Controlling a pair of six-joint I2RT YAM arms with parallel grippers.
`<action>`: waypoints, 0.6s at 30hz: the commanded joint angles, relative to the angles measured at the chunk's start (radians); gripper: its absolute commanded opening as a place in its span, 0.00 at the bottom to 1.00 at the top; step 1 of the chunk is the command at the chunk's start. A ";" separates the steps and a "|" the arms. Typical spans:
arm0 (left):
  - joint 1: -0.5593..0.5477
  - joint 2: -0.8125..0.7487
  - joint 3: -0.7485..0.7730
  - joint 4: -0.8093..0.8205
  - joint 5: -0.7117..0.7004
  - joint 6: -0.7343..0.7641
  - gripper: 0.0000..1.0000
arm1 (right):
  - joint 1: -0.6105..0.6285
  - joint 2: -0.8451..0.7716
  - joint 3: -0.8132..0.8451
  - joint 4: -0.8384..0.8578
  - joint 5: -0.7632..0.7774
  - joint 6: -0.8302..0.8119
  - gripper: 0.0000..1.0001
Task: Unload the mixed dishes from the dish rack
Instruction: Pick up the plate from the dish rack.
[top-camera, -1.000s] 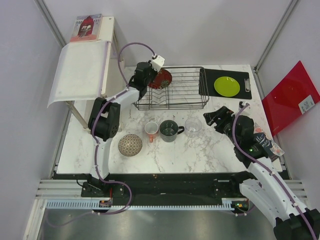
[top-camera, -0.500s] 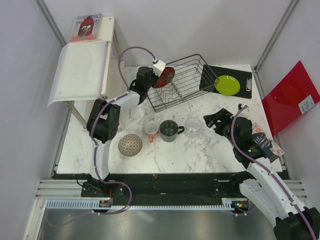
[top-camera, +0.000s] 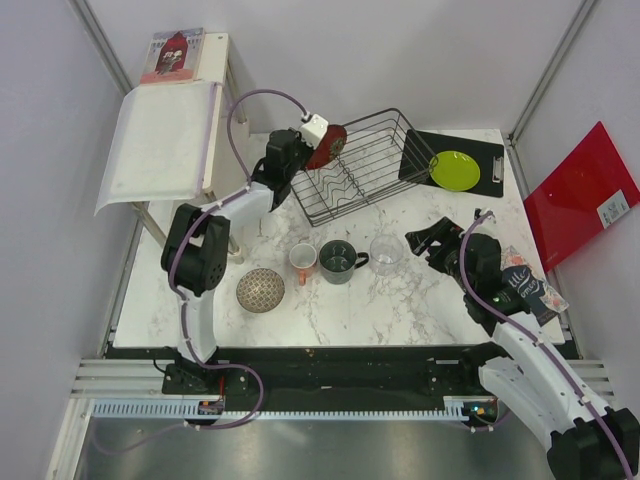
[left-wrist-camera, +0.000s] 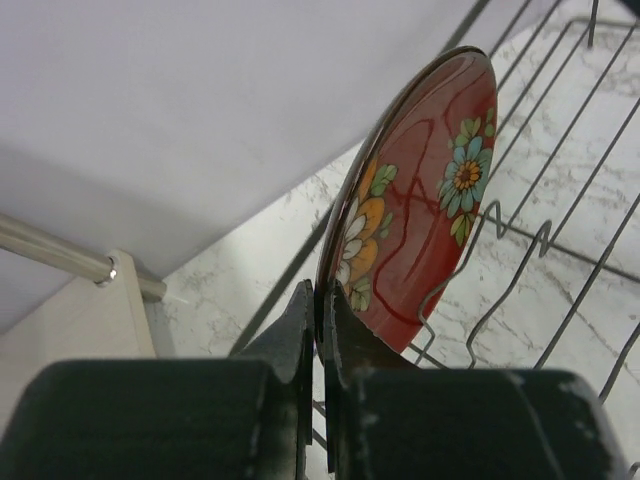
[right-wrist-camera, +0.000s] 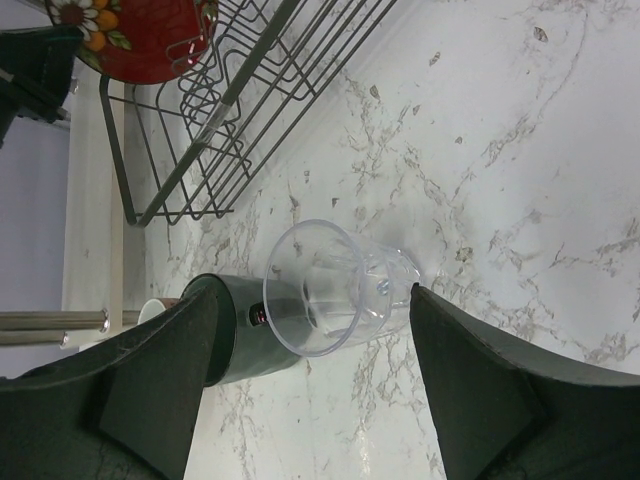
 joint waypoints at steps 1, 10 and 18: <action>-0.018 -0.161 0.024 0.218 -0.021 0.039 0.02 | 0.003 0.004 -0.006 0.054 -0.008 0.018 0.84; -0.180 -0.322 0.051 0.255 -0.087 0.102 0.02 | 0.004 0.024 0.097 0.024 0.099 -0.028 0.85; -0.282 -0.394 0.359 -0.562 -0.235 -0.547 0.02 | -0.006 0.183 0.265 0.008 0.176 -0.006 0.80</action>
